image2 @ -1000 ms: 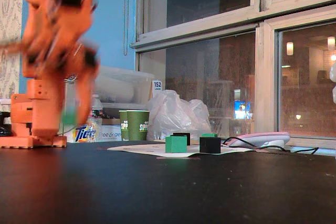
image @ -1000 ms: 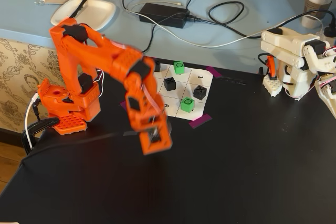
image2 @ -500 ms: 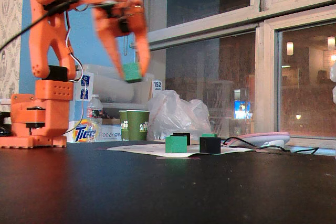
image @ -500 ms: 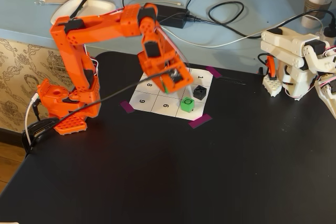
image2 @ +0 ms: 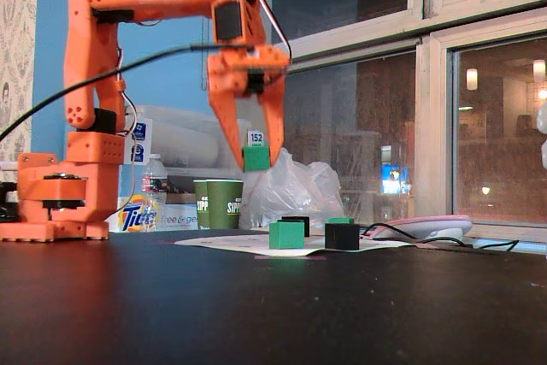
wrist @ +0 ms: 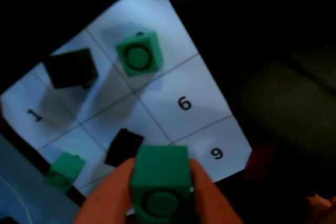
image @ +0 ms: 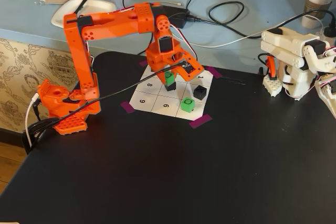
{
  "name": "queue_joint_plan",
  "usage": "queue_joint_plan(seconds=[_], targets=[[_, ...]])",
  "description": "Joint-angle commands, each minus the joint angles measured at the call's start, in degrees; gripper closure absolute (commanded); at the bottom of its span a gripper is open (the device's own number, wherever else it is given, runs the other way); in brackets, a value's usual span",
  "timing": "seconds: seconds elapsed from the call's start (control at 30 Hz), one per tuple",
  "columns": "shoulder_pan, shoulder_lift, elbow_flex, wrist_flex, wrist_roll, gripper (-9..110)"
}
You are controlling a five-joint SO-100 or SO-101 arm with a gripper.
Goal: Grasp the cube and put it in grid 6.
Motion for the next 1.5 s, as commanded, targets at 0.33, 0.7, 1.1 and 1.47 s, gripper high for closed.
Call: queue_joint_plan(seconds=[0.33,0.7,1.1,1.47], targets=[[4.66,0.88,6.77,0.18,1.85,101],[5.27,3.08,13.10,-3.60,1.14,101],[6.68,3.25,13.01,-7.29,-0.62,101],[6.50,3.34,16.08,-14.33,-1.76,101]])
